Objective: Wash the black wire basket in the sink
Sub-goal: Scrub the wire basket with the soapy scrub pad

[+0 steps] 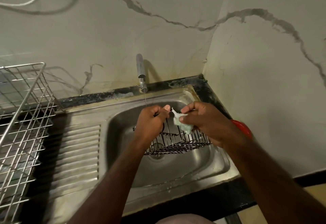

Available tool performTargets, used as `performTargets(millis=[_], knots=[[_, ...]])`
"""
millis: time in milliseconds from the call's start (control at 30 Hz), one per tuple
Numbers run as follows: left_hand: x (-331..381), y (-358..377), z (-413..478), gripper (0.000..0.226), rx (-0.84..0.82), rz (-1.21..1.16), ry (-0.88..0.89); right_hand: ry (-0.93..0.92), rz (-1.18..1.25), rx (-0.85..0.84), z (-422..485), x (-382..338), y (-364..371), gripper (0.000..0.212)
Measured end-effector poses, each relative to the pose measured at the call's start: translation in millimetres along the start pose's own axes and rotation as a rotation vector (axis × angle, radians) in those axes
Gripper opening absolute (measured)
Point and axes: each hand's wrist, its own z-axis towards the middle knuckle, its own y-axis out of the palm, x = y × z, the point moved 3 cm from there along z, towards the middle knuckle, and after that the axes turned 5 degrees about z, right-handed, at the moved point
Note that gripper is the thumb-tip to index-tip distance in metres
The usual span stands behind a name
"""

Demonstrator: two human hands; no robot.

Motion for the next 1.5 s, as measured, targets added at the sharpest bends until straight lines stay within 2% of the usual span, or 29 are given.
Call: performTargets(millis=[133,233,300,367,467,533,567,600,700,767,867,967,1033,1067,1167,1233,1333,1433,1500], knots=[[-6.5,-8.6,1.8,0.026,0.031,-0.073,-0.076,-0.137,-0.024,0.086,-5.5,-13.5,-13.5,0.022],[-8.0,-8.3,3.1,0.027,0.017,-0.113,-0.085,-0.269,-0.399,0.081,-2.7,-18.5,-1.7,0.022],[-6.1,-8.9,3.4,0.040,0.010,-0.156,-0.052,-0.361,-0.625,0.059,-1.7,-15.4,10.6,0.023],[-6.1,-12.3,4.1,0.052,0.010,-0.216,-0.041,-0.418,-0.735,0.035,-5.7,-13.5,17.0,0.021],[-8.0,-19.3,3.5,0.064,0.016,-0.264,-0.041,-0.366,-0.833,-0.139,-18.0,-8.4,16.8,0.020],[-9.6,-23.8,3.1,0.064,0.036,-0.255,-0.033,-0.291,-0.878,-0.320,-24.0,-10.6,17.1,0.020],[-10.5,-25.1,3.4,0.064,0.043,-0.247,-0.032,-0.259,-0.846,-0.352,-23.3,-13.5,16.0,0.020],[-11.4,-26.0,3.6,0.064,0.046,-0.243,-0.031,-0.247,-0.786,-0.316,-19.0,-17.5,14.0,0.020],[-10.7,-27.0,3.5,0.061,0.054,-0.249,-0.037,-0.323,-0.681,-0.021,0.8,-25.9,7.2,0.021],[-9.0,-27.4,2.7,0.052,0.068,-0.251,-0.045,-0.342,-0.697,0.034,6.1,-20.5,10.8,0.020],[-7.6,-30.6,-0.1,0.035,0.094,-0.217,-0.045,-0.335,-0.783,-0.089,-5.0,-9.2,18.1,0.020],[-8.7,-35.5,-2.8,0.033,0.131,-0.187,-0.031,-0.270,-0.816,-0.354,-20.8,-5.3,17.0,0.020],[-8.4,-36.6,-2.7,0.032,0.144,-0.175,-0.021,-0.210,-0.765,-0.425,-21.4,-6.3,13.0,0.020],[-7.3,-36.5,-2.6,0.032,0.147,-0.168,-0.016,-0.213,-0.715,-0.364,-16.2,-8.2,9.6,0.019],[-5.1,-33.8,-3.0,0.031,0.153,-0.169,-0.008,-0.319,-0.568,-0.020,5.0,-14.3,-0.2,0.018],[-4.5,-30.9,-5.0,0.030,0.169,-0.179,0.002,-0.336,-0.588,0.079,11.4,-11.4,0.4,0.018],[-4.8,-31.7,-6.6,0.030,0.224,-0.220,0.027,-0.289,-0.713,-0.061,-0.3,-1.8,9.7,0.015],[-8.6,-37.3,-6.8,0.032,0.257,-0.239,0.044,-0.233,-0.864,-0.349,-17.6,3.0,11.9,0.016],[-11.1,-38.7,-7.3,0.033,0.255,-0.260,0.036,-0.188,-0.820,-0.436,-20.4,-2.0,7.8,0.018]])
